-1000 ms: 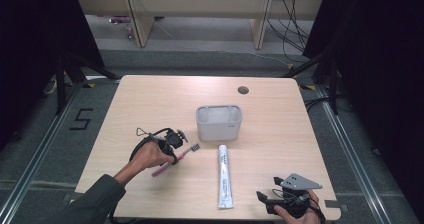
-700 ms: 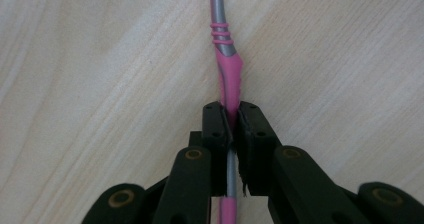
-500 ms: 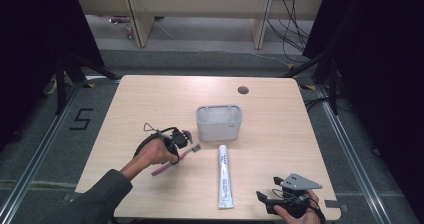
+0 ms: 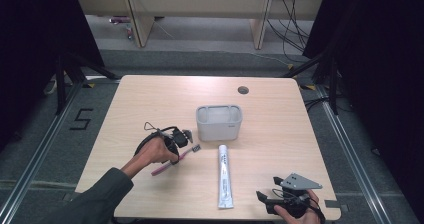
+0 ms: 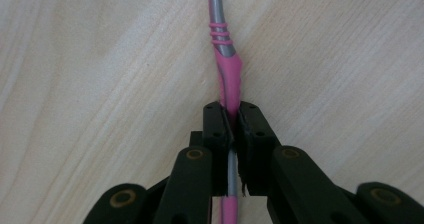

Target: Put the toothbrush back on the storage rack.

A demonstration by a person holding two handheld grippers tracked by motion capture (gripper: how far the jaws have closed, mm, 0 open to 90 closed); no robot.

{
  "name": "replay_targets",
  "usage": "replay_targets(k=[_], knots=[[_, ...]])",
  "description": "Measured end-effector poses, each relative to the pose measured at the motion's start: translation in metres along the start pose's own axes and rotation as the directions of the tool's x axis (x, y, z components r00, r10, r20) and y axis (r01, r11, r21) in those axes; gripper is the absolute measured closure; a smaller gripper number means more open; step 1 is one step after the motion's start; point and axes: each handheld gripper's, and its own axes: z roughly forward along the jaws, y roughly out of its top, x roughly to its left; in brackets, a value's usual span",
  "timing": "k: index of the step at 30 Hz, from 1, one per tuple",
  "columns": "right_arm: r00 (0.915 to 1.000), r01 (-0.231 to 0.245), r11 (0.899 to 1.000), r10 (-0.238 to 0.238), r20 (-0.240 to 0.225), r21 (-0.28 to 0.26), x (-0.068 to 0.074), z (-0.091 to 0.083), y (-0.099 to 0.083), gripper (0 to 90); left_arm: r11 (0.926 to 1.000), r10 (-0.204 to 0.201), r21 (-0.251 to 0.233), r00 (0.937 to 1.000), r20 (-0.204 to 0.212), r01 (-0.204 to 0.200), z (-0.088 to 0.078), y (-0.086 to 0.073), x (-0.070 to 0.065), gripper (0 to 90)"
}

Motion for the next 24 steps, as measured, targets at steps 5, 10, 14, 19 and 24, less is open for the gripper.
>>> replay_targets(k=[5, 10, 14, 19, 24], knots=[[0.9996, -0.027, 1.000, 0.027, -0.005, 0.008, 0.001, -0.001, 0.000, 20.3, 0.9979, -0.007, -0.065, 0.9993, 0.037, 0.010, -0.016, -0.005, 0.003, 83.3], [0.9995, -0.030, 1.000, 0.030, -0.007, 0.008, 0.001, -0.001, 0.000, 20.3, 0.9888, 0.007, -0.149, 0.9973, 0.073, 0.004, -0.034, -0.016, 0.001, 83.3], [0.9996, -0.028, 1.000, 0.028, -0.004, 0.009, 0.001, -0.001, 0.000, 20.3, 0.9746, 0.012, -0.224, 0.9953, 0.096, 0.010, -0.047, -0.026, 0.000, 83.2], [0.9996, -0.029, 1.000, 0.029, -0.001, 0.009, 0.001, 0.000, 0.000, 20.3, 0.9289, -0.002, -0.367, 0.9920, 0.127, 0.048, -0.064, -0.037, -0.001, 83.2], [0.9997, -0.023, 1.000, 0.023, 0.001, 0.010, 0.001, 0.000, 0.000, 20.3, 0.8650, -0.013, -0.495, 0.9896, 0.143, 0.083, -0.076, -0.044, 0.006, 83.2]])
